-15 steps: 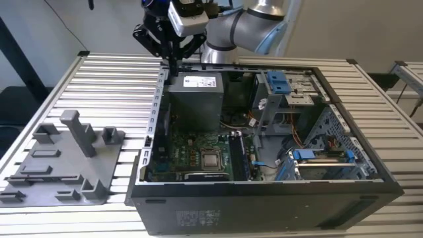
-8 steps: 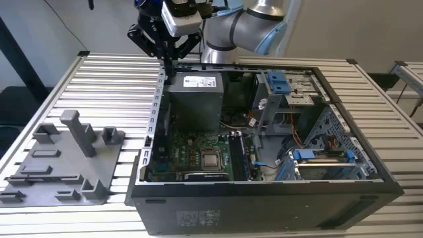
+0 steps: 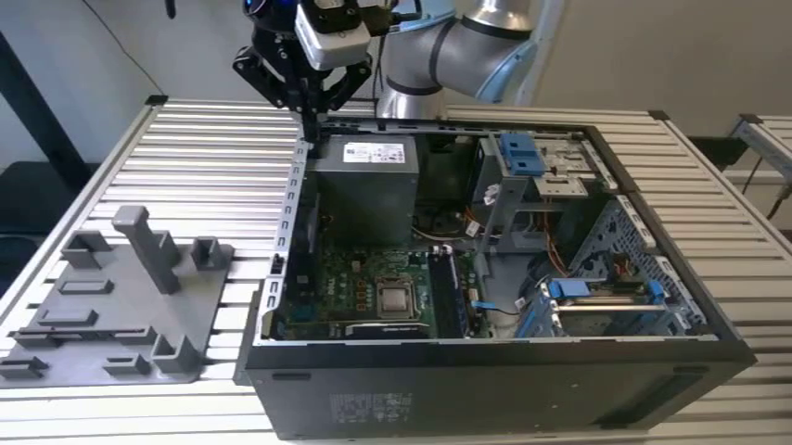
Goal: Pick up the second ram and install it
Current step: 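Reach for the second ram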
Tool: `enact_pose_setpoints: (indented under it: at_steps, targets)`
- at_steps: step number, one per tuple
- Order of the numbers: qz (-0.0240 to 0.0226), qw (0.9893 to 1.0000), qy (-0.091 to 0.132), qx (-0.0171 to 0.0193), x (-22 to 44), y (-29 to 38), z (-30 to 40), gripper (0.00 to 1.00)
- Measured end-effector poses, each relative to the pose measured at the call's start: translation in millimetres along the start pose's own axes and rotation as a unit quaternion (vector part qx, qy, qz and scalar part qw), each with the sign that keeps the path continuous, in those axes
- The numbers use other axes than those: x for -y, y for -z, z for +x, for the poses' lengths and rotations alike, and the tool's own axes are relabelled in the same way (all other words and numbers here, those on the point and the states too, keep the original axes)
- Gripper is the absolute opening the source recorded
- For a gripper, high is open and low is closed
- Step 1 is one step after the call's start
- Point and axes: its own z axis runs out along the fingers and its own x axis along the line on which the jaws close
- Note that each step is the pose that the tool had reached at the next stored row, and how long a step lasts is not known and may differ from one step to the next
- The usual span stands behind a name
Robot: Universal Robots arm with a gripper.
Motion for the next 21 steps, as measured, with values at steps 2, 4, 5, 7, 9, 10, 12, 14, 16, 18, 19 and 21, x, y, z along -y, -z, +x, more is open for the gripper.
enact_pose_setpoints:
  at_steps: [2,4,5,7,9,10,12,14,16,18,19,21]
  targets:
    - [-0.0001,1.0000,0.000,0.0001,0.2,-0.3,4.0,0.11]
    - [-0.0001,1.0000,0.000,0.0000,0.6,-0.3,8.6,0.11]
    - [-0.0001,1.0000,0.000,-0.0001,0.7,-0.3,10.8,0.11]
    - [-0.0001,1.0000,0.000,-0.0002,1.0,-0.2,14.9,0.11]
    - [0.0000,1.0000,0.000,-0.0003,1.4,0.0,21.1,0.11]
    - [-0.0001,1.0000,0.000,-0.0002,1.6,0.0,24.7,0.11]
    - [-0.0001,1.0000,0.000,-0.0002,2.0,0.1,30.5,0.11]
    - [0.0000,1.0000,0.000,-0.0004,2.2,0.2,34.8,0.11]
    - [-0.0001,1.0000,0.000,-0.0006,2.6,0.1,39.8,0.11]
    - [-0.0001,1.0000,0.000,-0.0007,2.9,0.1,45.0,0.11]
    - [0.0000,1.0000,0.000,-0.0008,3.1,0.1,47.3,0.11]
    - [0.0000,1.0000,0.000,-0.0010,3.4,0.0,52.4,0.11]
